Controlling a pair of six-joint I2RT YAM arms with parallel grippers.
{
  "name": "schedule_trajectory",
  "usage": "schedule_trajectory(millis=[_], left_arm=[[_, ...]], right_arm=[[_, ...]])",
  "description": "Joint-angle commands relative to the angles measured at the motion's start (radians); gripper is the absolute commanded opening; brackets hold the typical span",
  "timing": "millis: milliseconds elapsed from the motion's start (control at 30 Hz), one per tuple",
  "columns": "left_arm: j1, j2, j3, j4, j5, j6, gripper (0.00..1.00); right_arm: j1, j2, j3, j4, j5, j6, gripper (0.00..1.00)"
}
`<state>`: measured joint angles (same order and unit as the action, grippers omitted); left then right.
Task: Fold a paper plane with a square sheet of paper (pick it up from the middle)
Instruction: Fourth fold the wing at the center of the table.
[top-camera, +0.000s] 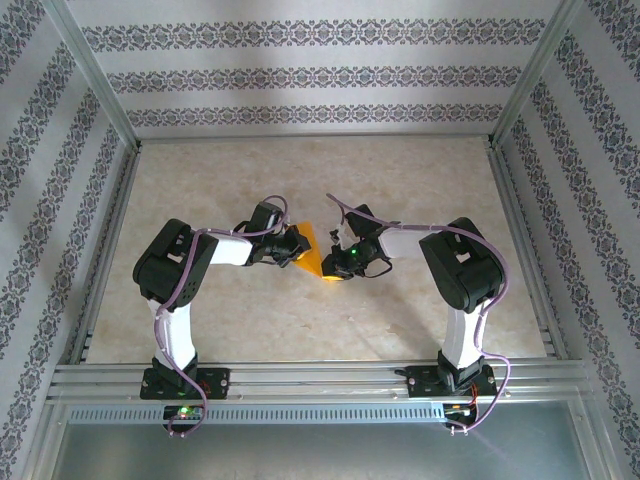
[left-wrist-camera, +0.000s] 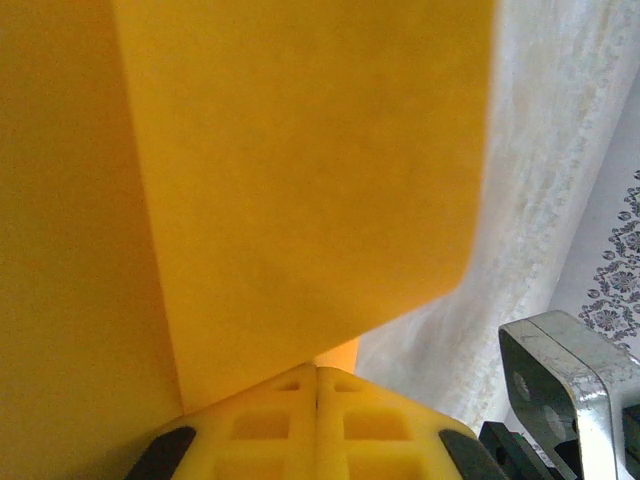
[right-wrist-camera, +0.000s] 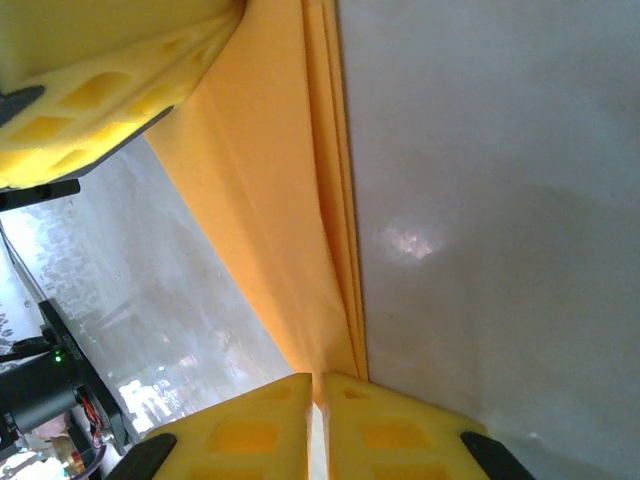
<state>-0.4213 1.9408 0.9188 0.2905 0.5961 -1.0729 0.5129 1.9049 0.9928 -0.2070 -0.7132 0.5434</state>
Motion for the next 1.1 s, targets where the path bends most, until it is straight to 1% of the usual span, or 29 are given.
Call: schedule_trajectory(millis=[0, 233, 467, 567, 700, 767, 1067], left_arm=[[0.015, 0.055, -0.019, -0.126, -0.049, 0.007, 0.04], [0.016, 0.055, -0.018, -0.124, -0.043, 0.007, 0.04], [0.016, 0.058, -0.018, -0.119, -0.039, 0.008, 0.04], [0.016, 0.058, -0.015, -0.113, -0.030, 0.008, 0.04], [0.016, 0.055, -0.014, -0.110, -0.027, 0.008, 0.04], [0.016, 0.057, -0.012, -0.102, -0.021, 0.007, 0.04], [0.016, 0.055, -0.009, -0.093, -0.012, 0.004, 0.04]], right_arm=[[0.004, 0.032, -0.010, -0.119, 0.036, -0.026, 0.14], [0.008, -0.052, -0.046, -0.125, 0.021, -0.031, 0.14], [0.012, -0.021, -0.038, -0.152, 0.067, -0.043, 0.14], [0.003, -0.079, -0.025, -0.142, 0.083, -0.039, 0.14], [-0.011, -0.166, -0.024, -0.070, 0.080, -0.022, 0.15], [-0.006, -0.156, -0.002, -0.059, 0.081, -0.020, 0.15], [0.031, -0.026, 0.099, -0.058, 0.104, -0.010, 0.13]])
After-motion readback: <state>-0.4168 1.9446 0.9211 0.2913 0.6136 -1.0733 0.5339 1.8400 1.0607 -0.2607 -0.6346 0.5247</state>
